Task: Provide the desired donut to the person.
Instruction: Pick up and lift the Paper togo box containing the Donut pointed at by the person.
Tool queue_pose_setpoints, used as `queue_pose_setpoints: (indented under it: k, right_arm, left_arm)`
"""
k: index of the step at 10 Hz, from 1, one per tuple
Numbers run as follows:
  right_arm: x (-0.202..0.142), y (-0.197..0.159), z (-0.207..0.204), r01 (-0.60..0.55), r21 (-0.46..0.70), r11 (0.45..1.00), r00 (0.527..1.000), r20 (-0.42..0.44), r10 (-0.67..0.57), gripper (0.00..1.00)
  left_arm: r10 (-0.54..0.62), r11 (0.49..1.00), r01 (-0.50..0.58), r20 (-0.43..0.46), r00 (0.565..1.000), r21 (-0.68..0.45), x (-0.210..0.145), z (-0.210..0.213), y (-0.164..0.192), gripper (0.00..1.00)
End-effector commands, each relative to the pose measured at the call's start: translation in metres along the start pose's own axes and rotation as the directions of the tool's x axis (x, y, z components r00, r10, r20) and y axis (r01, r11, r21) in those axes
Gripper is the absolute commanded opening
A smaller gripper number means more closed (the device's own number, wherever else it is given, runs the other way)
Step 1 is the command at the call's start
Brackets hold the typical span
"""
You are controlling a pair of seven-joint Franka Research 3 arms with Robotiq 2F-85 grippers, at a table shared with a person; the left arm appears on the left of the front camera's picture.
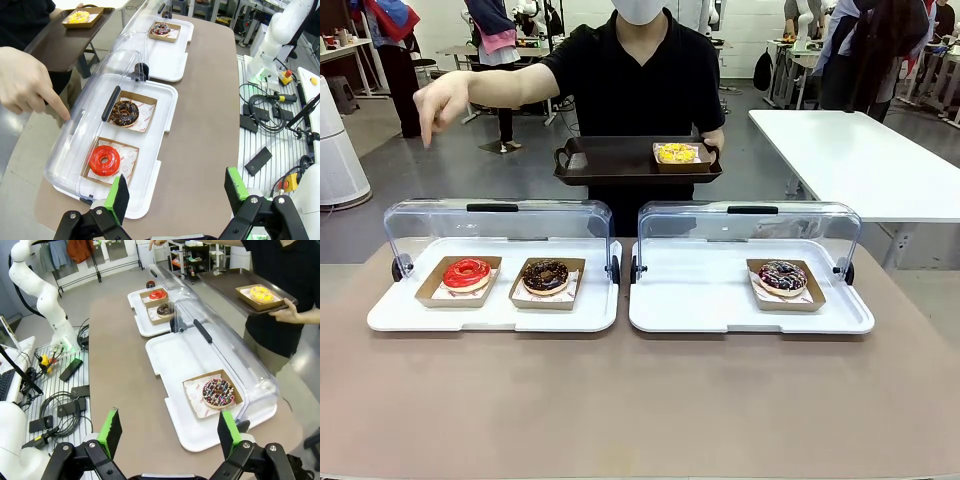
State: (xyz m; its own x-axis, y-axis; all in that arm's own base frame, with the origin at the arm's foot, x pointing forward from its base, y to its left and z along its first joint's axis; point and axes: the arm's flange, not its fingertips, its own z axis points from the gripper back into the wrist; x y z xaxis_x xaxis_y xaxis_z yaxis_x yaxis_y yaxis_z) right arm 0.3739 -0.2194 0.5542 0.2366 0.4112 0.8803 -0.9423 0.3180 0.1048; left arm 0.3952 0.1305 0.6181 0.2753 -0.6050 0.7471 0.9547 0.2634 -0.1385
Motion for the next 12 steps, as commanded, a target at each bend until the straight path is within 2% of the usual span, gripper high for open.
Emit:
queue_pose_setpoints:
  k: [1, 12]
  right_arm:
    - [-0.0022, -0.0007, -0.0011, -0.002, -0.007, 1.000, 1.000, 0.008, 0.002, 1.00]
    - [-0.0022, -0.0007, -0.0011, -0.002, -0.007, 1.000, 1.000, 0.008, 0.002, 1.00]
  left_arm:
    - [-0.003, 1.000, 0.003, 0.000, 1.000, -0.005, 0.0001, 0.0005, -0.0021, 1.00]
    - [0.000, 1.000, 0.000, 0.000, 1.000, 0.000, 0.0000, 0.0000, 0.0000, 1.00]
